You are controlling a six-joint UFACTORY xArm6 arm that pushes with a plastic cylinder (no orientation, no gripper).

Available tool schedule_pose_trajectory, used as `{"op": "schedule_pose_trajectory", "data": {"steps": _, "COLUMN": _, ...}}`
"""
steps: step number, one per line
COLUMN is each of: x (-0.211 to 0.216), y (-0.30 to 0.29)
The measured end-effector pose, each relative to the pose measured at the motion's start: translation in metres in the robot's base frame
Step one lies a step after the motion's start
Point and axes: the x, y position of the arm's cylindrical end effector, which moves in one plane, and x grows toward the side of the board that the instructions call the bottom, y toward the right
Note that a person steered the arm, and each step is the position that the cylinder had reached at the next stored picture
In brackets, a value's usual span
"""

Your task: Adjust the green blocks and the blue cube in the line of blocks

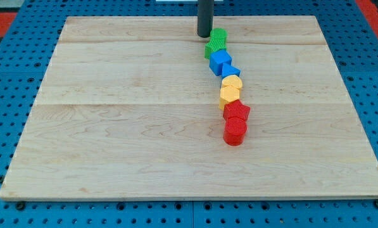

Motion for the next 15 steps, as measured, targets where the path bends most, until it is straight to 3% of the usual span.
{"op": "schedule_pose_trajectory", "data": {"steps": 2, "x": 0.002, "y": -0.024}}
{"op": "schedule_pose_trajectory", "data": {"steps": 3, "x": 0.045, "y": -0.05}}
{"op": "schedule_pose_trajectory", "data": {"steps": 4, "x": 0.079, "y": -0.024}}
{"op": "schedule_pose_trajectory", "data": {"steps": 7, "x": 0.05, "y": -0.035}}
{"op": "schedule_pose_trajectory", "data": {"steps": 8, "x": 0.05, "y": -0.008}}
{"op": "schedule_pose_trajectory", "data": {"steps": 15, "x": 0.05, "y": -0.008}}
